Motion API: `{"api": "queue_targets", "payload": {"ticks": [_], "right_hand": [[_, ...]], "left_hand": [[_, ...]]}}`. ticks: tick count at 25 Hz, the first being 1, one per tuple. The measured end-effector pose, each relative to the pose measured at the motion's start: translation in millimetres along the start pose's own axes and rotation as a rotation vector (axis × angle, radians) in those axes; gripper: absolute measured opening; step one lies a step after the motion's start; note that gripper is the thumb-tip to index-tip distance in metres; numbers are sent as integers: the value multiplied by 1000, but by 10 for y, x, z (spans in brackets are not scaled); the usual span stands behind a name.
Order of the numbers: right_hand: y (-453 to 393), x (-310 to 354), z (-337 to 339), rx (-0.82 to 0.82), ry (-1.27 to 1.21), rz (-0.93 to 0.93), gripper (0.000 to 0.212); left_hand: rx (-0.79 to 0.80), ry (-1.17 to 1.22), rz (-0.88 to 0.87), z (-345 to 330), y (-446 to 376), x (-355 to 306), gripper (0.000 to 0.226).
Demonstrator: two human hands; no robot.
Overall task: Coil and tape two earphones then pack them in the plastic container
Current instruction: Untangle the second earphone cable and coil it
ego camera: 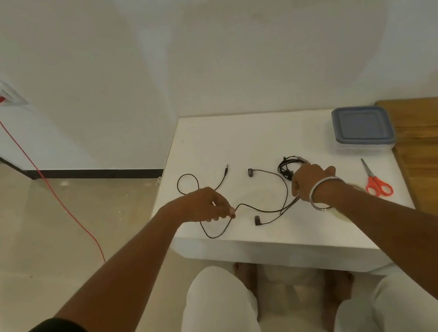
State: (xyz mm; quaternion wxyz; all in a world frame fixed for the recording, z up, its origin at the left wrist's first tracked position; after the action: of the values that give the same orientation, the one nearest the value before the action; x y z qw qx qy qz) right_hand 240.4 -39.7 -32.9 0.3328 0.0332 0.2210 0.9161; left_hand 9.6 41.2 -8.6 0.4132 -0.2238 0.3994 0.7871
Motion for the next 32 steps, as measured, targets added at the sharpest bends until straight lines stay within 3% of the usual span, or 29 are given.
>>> {"api": "queue_targets", "payload": {"ticks": [2, 6, 11, 15, 17, 19, 21, 24, 27, 29, 32], "right_hand": [[-35, 78, -38, -21, 51, 22, 28], [-80, 137, -9, -91, 2, 74, 28], [-73, 179, 54, -273, -214, 132, 33], [-63, 229, -115, -180, -272, 221, 34], [-22, 257, -168, -233, -281, 328, 34], [-35, 253, -167, -306, -333, 379, 37], [-88, 274, -103, -410, -340, 381, 40], [-156, 348, -25, -449, -244, 318, 35], [-265, 400, -8, -397, -146, 196, 36], [-264, 402, 70, -397, -278, 201, 30], [-124, 346, 145, -430, -542, 443, 14]], "left_hand": [[-89, -27, 19, -40, -158, 111, 22], [-531, -122, 10, 160, -399, 257, 13], [-703, -135, -59, 105, -683, 206, 17], [-632, -21, -197, -138, -935, -112, 28], [-600, -24, -292, -260, -946, -208, 46], [-531, 26, -253, -332, -903, -189, 70], [-353, -14, -188, -426, -827, -131, 82], [-87, -255, -248, -616, -674, -110, 65], [-53, -238, -315, -630, -609, -53, 30], [-129, -212, -366, -513, -603, -12, 14], [-430, -198, -321, -200, -595, 129, 7]]}}
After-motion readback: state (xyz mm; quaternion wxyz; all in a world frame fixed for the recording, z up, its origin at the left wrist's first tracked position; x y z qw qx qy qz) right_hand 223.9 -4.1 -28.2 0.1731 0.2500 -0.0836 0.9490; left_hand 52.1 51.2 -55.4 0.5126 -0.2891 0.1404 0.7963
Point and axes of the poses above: each hand's wrist, its own y-axis away from the middle knuckle, its own z-axis out of the back of the hand, x = y × z, the point moved 7 cm from there along -y, towards the middle knuckle, and after that the axes turned 13 degrees about -z, right-handed, at the moved point
